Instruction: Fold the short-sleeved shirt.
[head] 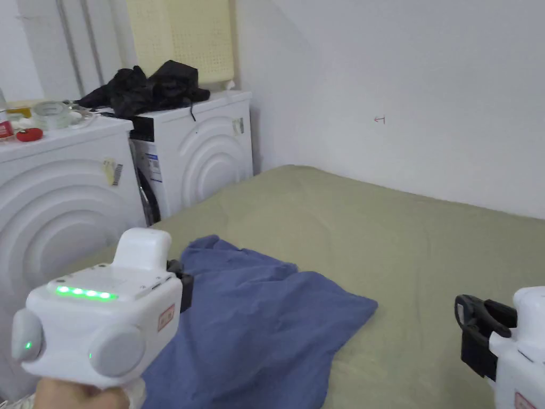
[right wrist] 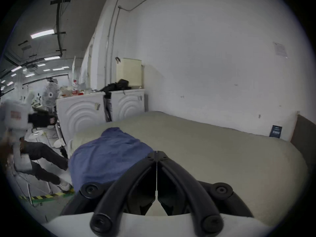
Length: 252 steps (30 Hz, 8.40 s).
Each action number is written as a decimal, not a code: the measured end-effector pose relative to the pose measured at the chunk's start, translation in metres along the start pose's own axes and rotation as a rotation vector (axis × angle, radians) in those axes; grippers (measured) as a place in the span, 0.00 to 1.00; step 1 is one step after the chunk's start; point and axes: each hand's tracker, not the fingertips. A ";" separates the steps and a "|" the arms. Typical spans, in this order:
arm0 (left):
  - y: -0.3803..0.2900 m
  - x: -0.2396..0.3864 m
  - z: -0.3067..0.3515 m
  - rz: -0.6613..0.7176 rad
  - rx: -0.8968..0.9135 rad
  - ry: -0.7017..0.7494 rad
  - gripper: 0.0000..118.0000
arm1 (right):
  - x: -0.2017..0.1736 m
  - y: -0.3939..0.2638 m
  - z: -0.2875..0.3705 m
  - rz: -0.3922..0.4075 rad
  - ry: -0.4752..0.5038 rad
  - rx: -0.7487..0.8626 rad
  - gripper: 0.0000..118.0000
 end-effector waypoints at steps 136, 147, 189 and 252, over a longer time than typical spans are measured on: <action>-0.027 0.322 -0.232 -0.103 -0.808 -0.464 0.02 | 0.395 -0.147 0.100 -0.651 -0.538 -0.821 0.83; -0.021 0.316 -0.232 -0.093 -0.777 -0.505 0.02 | 0.375 -0.143 0.085 -0.618 -0.542 -0.862 0.06; 0.283 0.210 -0.187 0.166 0.036 -0.545 0.02 | 0.415 0.156 0.035 -0.315 -0.441 -0.071 0.05; -0.060 0.170 -0.002 -0.017 0.098 -0.373 0.77 | 0.224 -0.101 0.200 -0.125 -0.548 -0.112 0.70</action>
